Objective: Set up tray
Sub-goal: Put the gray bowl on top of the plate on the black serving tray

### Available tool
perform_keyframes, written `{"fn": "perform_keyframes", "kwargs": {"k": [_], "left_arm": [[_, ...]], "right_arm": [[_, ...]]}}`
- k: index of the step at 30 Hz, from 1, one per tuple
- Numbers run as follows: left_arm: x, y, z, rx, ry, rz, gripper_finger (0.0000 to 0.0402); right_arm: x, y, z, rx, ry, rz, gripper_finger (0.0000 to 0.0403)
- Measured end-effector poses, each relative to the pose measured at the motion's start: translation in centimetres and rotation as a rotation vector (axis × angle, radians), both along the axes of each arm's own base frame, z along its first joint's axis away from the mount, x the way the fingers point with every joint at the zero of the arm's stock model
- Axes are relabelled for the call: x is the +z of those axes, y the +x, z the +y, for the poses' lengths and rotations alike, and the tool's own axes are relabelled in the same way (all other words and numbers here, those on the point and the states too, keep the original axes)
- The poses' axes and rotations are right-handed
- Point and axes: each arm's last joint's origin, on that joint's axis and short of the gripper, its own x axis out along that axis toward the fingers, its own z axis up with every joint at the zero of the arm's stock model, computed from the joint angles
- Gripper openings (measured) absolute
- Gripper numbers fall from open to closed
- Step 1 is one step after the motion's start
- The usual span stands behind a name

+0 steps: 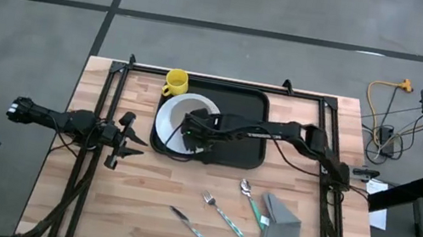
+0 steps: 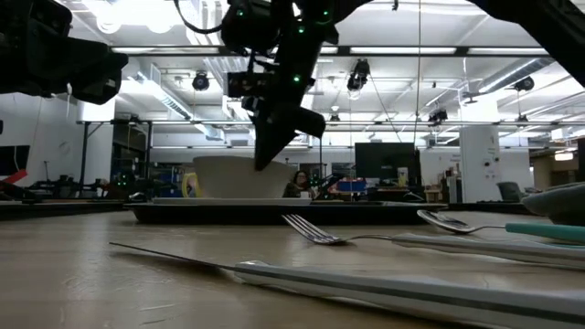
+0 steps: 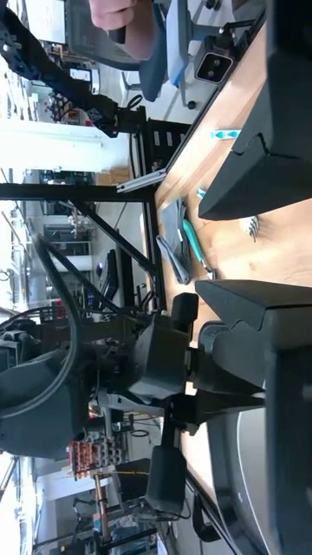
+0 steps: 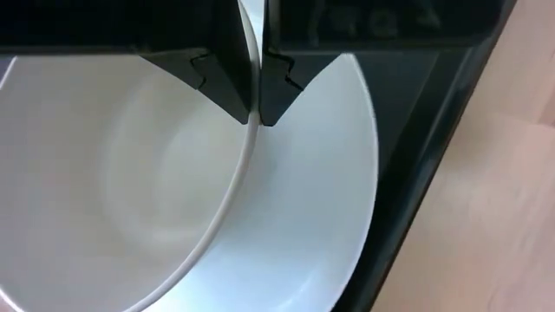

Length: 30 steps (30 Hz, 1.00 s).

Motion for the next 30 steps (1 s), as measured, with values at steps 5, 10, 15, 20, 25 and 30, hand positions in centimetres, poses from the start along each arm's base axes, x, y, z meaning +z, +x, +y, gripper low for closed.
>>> {"fn": "perform_keyframes", "kwargs": {"k": [5, 10, 15, 20, 25, 30], "left_arm": [[0.0, 0.0, 0.0, 0.0, -0.001, -0.001, 0.0102], [0.0, 0.0, 0.0, -0.001, 0.0, 0.0, 0.0102], [0.0, 0.0, 0.0, 0.0, 0.0, -0.001, 0.0102], [0.0, 0.0, 0.0, 0.0, 0.0, -0.001, 0.0102], [0.0, 0.0, 0.0, 0.0, 0.0, -0.001, 0.0102], [0.0, 0.0, 0.0, 0.0, 0.0, -0.001, 0.0102]], "right_arm": [[0.4, 0.5, 0.1, 0.025, 0.03, -0.033, 0.0008], [0.0, 0.5, 0.2, 0.046, 0.06, -0.031, 0.0008], [-0.7, 0.3, 0.1, 0.035, 0.058, -0.012, 0.0008], [-1.1, 0.4, -0.1, 0.031, 0.054, -0.03, 0.0008], [-1.1, 0.5, -0.4, 0.023, 0.053, -0.052, 0.0009], [-1.1, 0.5, -0.7, 0.008, 0.057, -0.055, 0.0009]]}}
